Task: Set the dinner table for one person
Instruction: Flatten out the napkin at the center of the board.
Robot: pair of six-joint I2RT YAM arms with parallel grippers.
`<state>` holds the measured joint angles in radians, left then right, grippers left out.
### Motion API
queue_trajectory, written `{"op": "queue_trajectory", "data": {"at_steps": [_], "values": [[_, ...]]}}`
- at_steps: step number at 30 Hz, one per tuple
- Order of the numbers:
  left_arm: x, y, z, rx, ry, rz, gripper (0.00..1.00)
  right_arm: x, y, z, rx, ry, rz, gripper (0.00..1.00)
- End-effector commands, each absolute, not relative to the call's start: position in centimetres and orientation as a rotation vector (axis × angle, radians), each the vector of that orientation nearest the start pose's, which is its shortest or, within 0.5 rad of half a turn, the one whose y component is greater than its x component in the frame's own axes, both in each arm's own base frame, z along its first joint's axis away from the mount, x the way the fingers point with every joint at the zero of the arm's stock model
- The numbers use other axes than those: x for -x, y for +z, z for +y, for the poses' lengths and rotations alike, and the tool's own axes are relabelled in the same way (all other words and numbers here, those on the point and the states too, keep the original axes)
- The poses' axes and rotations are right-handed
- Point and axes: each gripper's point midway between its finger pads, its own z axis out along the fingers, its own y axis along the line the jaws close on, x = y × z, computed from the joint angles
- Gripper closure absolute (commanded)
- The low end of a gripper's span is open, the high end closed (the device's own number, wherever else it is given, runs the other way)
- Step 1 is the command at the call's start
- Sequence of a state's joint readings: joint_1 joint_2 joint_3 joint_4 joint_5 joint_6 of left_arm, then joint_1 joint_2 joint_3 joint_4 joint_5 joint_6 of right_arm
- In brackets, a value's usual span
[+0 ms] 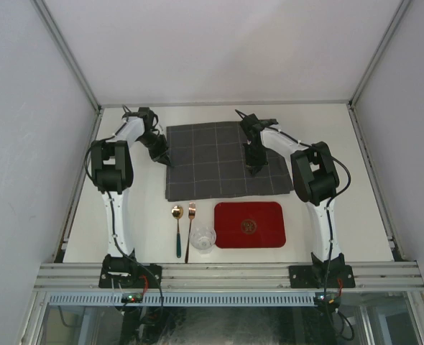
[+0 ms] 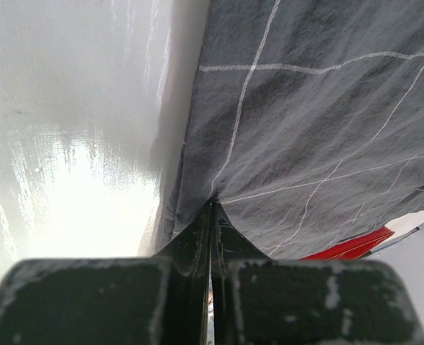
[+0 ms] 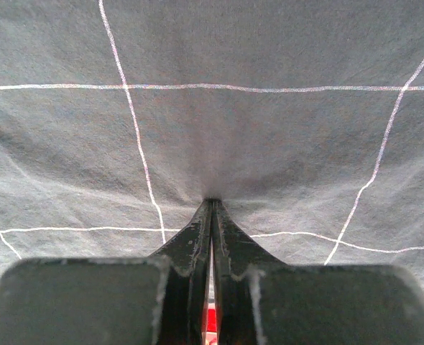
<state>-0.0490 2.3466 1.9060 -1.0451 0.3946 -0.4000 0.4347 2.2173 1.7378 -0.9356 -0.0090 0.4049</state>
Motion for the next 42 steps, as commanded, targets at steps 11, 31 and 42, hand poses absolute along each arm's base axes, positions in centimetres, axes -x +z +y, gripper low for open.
{"op": "queue_trajectory", "data": {"at_steps": [11,31,42], "values": [[-43.9,2.7,-7.6,0.509,-0.499,3.000,1.00,-33.1,-3.2,20.2,0.069,0.048,3.144,1.00],[-43.9,2.7,-6.8,0.532,-0.505,2.993,1.00,-31.3,-3.1,20.0,0.079,-0.005,3.148,1.00],[-44.0,5.1,-7.1,0.508,-0.523,2.912,0.50,-32.6,-0.5,19.5,0.044,-0.052,3.056,0.85]]}}
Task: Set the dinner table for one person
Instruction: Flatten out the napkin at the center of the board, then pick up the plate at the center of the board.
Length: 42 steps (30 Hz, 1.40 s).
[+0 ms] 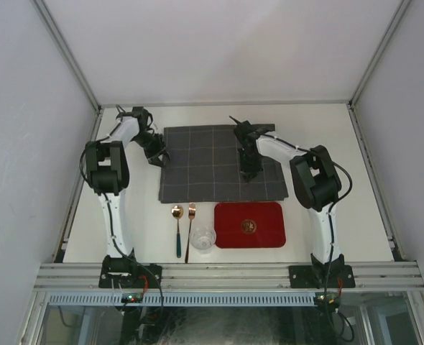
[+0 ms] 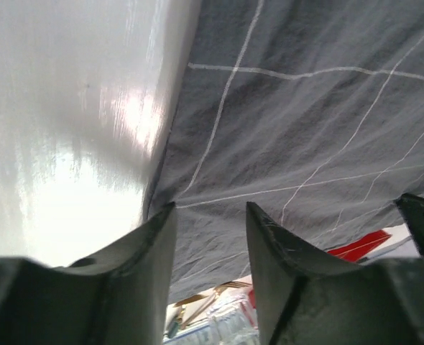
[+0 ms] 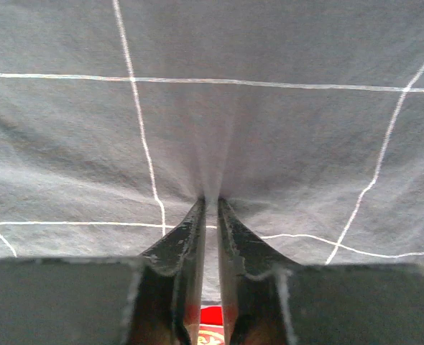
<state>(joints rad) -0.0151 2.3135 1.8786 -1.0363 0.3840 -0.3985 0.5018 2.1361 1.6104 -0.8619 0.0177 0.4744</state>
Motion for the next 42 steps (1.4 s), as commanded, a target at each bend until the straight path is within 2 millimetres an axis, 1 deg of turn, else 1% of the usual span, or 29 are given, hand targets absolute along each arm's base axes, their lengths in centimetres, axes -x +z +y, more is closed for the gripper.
{"op": "queue_trajectory", "data": {"at_steps": [1,3,7,11,13,15,21,22,26,29,31,32,35,39,40,42], "values": [[-44.0,5.5,-7.2,0.505,-0.530,2.901,0.45,-32.7,-0.2,19.6,0.044,-0.049,3.046,0.80],[-44.1,6.2,-7.5,0.494,-0.538,2.875,0.37,-32.9,0.5,19.7,0.045,-0.050,3.027,0.72],[-44.2,7.9,-8.2,0.453,-0.533,2.838,0.30,-33.1,1.8,19.7,0.045,-0.064,2.992,0.59],[-44.2,9.8,-9.0,0.410,-0.535,2.801,0.29,-33.3,3.3,19.4,0.035,-0.090,2.952,0.49],[-44.2,10.9,-9.4,0.389,-0.538,2.776,0.28,-33.6,4.4,19.3,0.031,-0.087,2.920,0.41],[-44.1,12.1,-9.6,0.373,-0.532,2.749,0.28,-33.9,5.5,19.5,0.029,-0.074,2.886,0.35],[-43.7,14.7,-10.0,0.340,-0.535,2.692,0.27,-34.7,8.3,20.0,0.037,-0.040,2.819,0.11],[-43.5,15.0,-10.1,0.339,-0.532,2.687,0.27,-34.7,8.7,19.9,0.037,-0.046,2.810,0.02],[-42.7,16.3,-10.6,0.313,-0.546,2.648,0.27,-34.0,10.3,19.1,0.011,-0.071,2.779,0.01],[-41.7,17.0,-10.9,0.297,-0.558,2.624,0.27,-32.7,10.5,18.1,-0.023,-0.072,2.785,0.01],[-40.8,17.5,-11.0,0.285,-0.567,2.607,0.27,-31.6,10.3,17.2,-0.044,-0.081,2.790,0.01],[-40.2,17.4,-10.9,0.282,-0.570,2.609,0.27,-31.0,10.3,16.8,-0.058,-0.084,2.789,0.01],[-38.9,18.0,-11.1,0.260,-0.580,2.588,0.27,-29.4,10.6,15.4,-0.099,-0.088,2.778,0.01],[-37.8,19.2,-11.5,0.233,-0.608,2.549,0.27,-27.2,11.4,14.2,-0.144,-0.042,2.762,0.01],[-37.5,19.3,-11.6,0.227,-0.612,2.545,0.27,-26.3,11.0,13.7,-0.153,-0.045,2.771,0.01],[-36.9,19.7,-11.8,0.210,-0.620,2.529,0.27,-25.2,11.1,13.2,-0.169,-0.031,2.762,0.01]]}}
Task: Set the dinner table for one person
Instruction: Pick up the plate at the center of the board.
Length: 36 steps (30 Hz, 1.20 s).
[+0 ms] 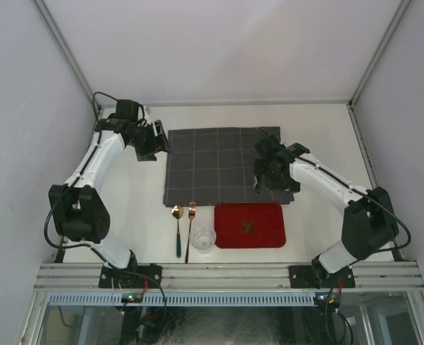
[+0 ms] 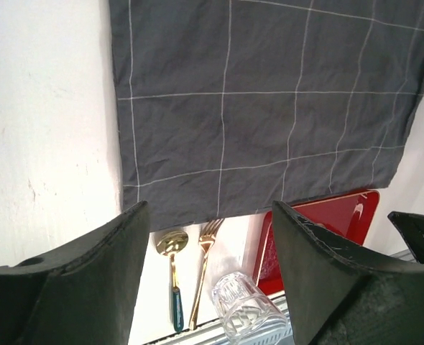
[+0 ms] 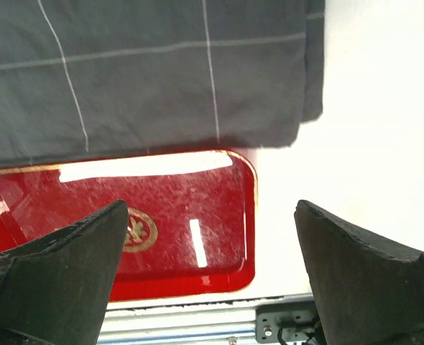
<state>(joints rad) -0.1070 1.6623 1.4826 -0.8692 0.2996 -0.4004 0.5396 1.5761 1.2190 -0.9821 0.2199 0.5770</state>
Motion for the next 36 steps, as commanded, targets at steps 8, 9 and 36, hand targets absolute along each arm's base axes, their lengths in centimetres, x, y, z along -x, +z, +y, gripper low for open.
{"op": "queue_trajectory", "data": {"at_steps": [8,9,36], "values": [[-33.0,18.0,-14.2,0.085,-0.611,2.581,0.30,-21.6,10.2,11.6,-0.205,-0.002,2.780,0.01],[-32.5,17.8,-14.7,0.063,-0.611,2.583,0.30,-21.3,10.0,11.6,-0.208,0.001,2.784,0.01],[-28.8,17.2,-14.4,0.044,-0.596,2.563,0.45,-16.8,3.3,11.7,-0.200,0.000,2.897,0.48]]}}
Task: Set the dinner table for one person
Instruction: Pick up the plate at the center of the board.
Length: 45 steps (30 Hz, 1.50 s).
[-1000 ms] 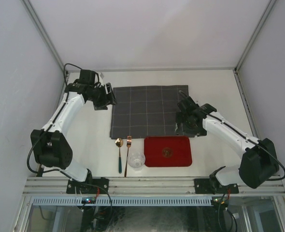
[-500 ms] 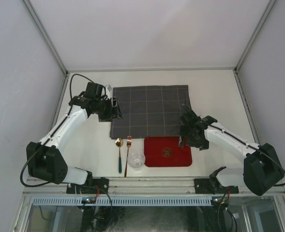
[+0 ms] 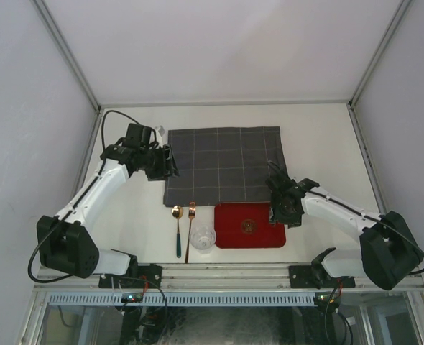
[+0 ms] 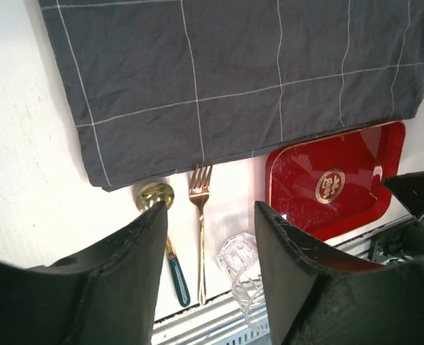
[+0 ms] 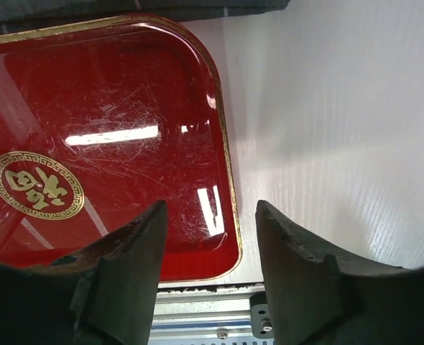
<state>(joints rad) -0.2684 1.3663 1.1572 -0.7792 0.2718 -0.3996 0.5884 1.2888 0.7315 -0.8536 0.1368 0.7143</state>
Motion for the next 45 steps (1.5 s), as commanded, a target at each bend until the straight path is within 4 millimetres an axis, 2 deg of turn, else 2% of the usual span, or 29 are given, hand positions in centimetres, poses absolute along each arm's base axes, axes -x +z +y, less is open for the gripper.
{"op": "queue_trajectory", "data": {"at_steps": [1,10,14,22,25,31,36,45], "values": [[-28.8,17.2,-14.4,0.044,-0.596,2.563,0.46,-16.8,3.2,11.7,-0.197,-0.006,2.899,0.49],[-28.5,17.5,-14.2,0.048,-0.586,2.559,0.62,-17.3,1.7,11.4,-0.169,-0.068,2.915,0.56],[-28.3,17.4,-14.2,0.051,-0.581,2.561,0.66,-17.4,1.1,11.4,-0.156,-0.081,2.927,0.62],[-28.3,17.2,-14.1,0.054,-0.578,2.571,0.69,-17.3,0.9,11.0,-0.155,-0.100,2.941,0.85],[-28.2,17.1,-14.2,0.055,-0.579,2.573,0.69,-17.2,1.0,10.9,-0.158,-0.107,2.942,1.00],[-28.2,16.8,-14.2,0.053,-0.581,2.577,0.70,-16.8,1.0,10.7,-0.152,-0.117,2.946,1.00],[-28.1,16.4,-14.3,0.053,-0.583,2.585,0.71,-17.1,2.8,11.1,-0.124,-0.087,2.886,1.00],[-28.4,16.0,-14.9,0.047,-0.598,2.593,0.74,-17.5,7.9,11.6,-0.101,-0.010,2.779,1.00]]}}
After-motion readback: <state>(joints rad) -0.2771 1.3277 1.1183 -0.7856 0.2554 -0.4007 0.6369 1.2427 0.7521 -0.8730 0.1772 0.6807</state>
